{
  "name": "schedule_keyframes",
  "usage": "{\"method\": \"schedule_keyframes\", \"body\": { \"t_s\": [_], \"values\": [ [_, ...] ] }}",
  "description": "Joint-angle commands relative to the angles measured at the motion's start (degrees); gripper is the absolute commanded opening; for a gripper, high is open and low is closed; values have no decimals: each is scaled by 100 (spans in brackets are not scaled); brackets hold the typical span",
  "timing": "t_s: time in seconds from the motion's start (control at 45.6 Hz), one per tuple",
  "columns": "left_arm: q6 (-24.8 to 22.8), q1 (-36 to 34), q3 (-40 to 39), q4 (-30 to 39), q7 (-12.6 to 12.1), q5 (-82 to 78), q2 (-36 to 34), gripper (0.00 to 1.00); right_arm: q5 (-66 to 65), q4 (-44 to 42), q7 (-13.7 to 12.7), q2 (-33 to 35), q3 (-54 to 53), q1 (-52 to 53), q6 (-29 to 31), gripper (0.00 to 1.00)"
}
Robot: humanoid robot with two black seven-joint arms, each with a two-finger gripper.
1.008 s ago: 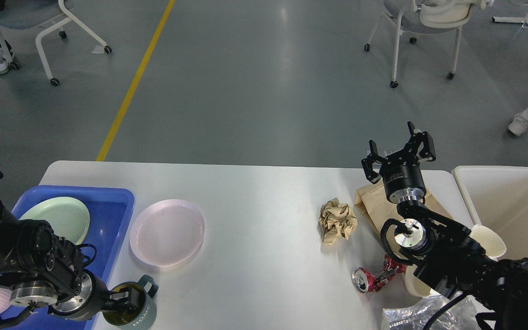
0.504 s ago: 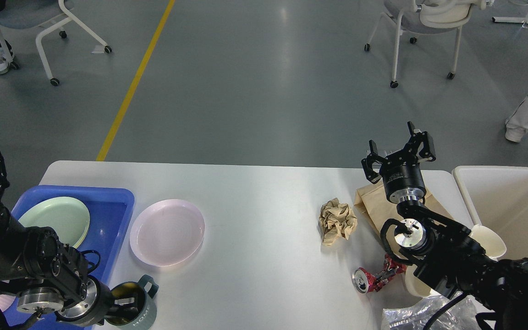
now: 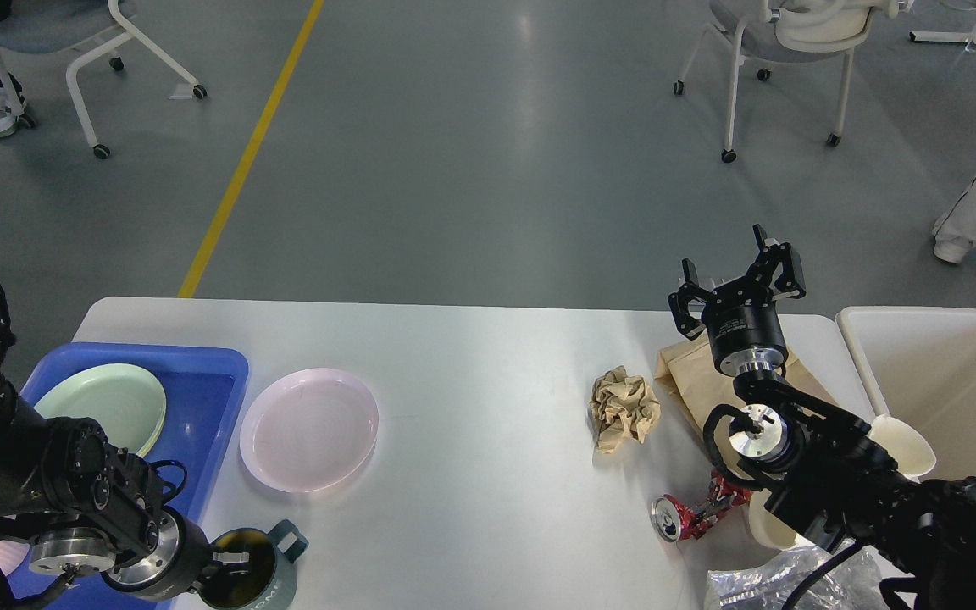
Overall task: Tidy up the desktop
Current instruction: 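Grasp the teal HOME mug with the left gripper, then lift the teal mug and set it down on the blue tray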
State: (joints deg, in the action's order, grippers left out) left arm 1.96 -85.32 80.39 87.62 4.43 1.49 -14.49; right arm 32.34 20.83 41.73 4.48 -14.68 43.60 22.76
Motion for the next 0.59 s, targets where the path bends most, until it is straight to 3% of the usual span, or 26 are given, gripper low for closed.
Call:
{"method": "schedule_keyframes", "body": {
  "t_s": [0.0, 0.153, 0.285, 0.46, 0.57],
  "values": [
    [-20, -20, 47, 0, -4, -26, -10, 0, 0, 0, 2, 0, 0, 0, 0, 100],
    [-213, -99, 82, 9, 5, -53, -63, 0, 0, 0, 2, 0, 0, 0, 0, 100],
    [-661, -423, 152, 9, 14, -263, -142, 0, 0, 0, 2, 0, 0, 0, 0, 100],
    [-1592, -1442, 249, 9, -47, -413, -502, 0, 0, 0, 2, 0, 0, 0, 0, 100],
    [-2540, -2566, 538, 0, -74, -588, -765, 0, 0, 0, 2, 0, 0, 0, 0, 100]
  ]
}}
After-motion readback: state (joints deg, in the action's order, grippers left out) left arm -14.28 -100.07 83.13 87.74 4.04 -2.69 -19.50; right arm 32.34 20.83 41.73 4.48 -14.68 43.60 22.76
